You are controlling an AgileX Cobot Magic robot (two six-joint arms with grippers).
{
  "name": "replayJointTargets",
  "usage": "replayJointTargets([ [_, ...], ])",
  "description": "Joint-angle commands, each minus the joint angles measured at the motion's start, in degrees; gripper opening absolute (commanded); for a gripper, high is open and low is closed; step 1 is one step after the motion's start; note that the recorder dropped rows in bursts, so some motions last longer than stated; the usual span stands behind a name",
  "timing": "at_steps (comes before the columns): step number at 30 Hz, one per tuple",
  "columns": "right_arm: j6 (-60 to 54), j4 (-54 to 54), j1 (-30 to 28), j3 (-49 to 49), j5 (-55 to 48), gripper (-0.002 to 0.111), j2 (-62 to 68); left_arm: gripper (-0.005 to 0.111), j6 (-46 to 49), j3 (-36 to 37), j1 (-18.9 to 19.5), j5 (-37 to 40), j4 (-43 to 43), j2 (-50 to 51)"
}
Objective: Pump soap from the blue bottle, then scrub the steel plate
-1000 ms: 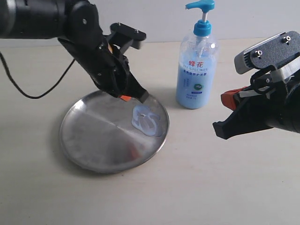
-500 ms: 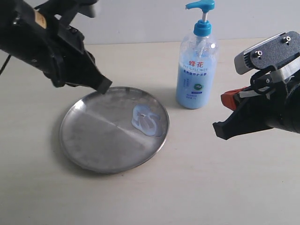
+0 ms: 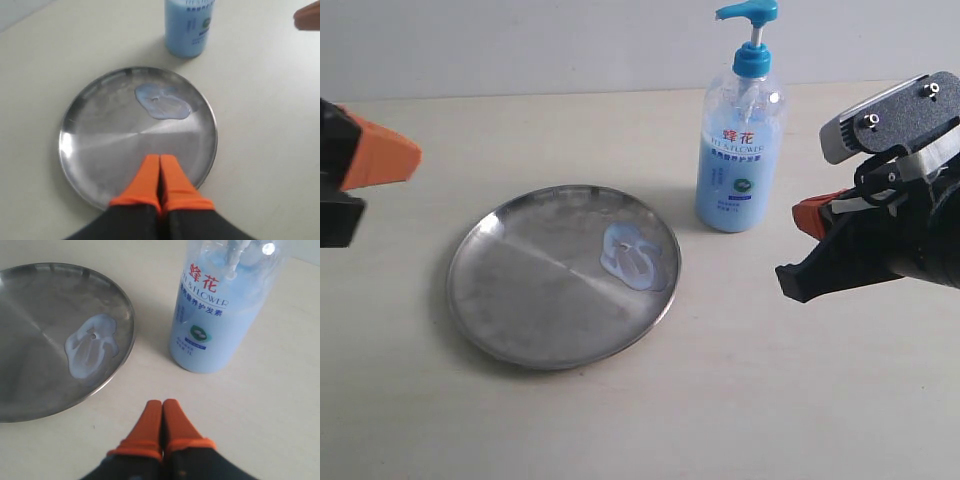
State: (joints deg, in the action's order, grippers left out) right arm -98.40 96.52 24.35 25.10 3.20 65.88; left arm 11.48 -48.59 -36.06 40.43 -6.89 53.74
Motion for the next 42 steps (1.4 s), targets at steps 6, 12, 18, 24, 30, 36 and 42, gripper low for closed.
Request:
replayJointTargets([
  [6, -0.49, -1.22, -0.02, -0.35, 0.05, 0.0, -0.38, 0.0, -0.01, 6.84, 0.11, -1.33, -0.77, -20.54],
  [12, -0.49, -1.19, -0.02, -0.35, 0.05, 0.0, -0.5, 0.0, -0.7, 11.91, 0.11, -1.82, -0.87, -32.35],
  [18, -0.38, -1.06, -0.02, -0.01, -0.86, 0.0, -1.02, 0.0, -1.46, 17.32, 0.11, -4.86, -0.87, -41.84],
  [24, -0.26, 3.05, -0.02, -0.01, -5.45, 0.0, -5.98, 0.0, -1.46, 22.03, 0.11, -8.94, -0.87, -49.34],
  [30, 2.03, 3.43, -0.02, -0.01, -10.59, 0.0, -12.74, 0.0, -1.46, 24.37, 0.11, -10.5, -0.87, -53.74],
  [36, 16.4, -10.0, -0.02, -0.01, -17.04, 0.0, -17.76, 0.0, -1.7, 24.6, 0.11, -10.41, -0.87, -53.74],
  [42, 53.2, -46.0, -0.02, 6.45, -38.23, 0.0, -18.21, 0.0, -2.46, 24.6, 0.11, -10.28, -1.07, -53.74],
])
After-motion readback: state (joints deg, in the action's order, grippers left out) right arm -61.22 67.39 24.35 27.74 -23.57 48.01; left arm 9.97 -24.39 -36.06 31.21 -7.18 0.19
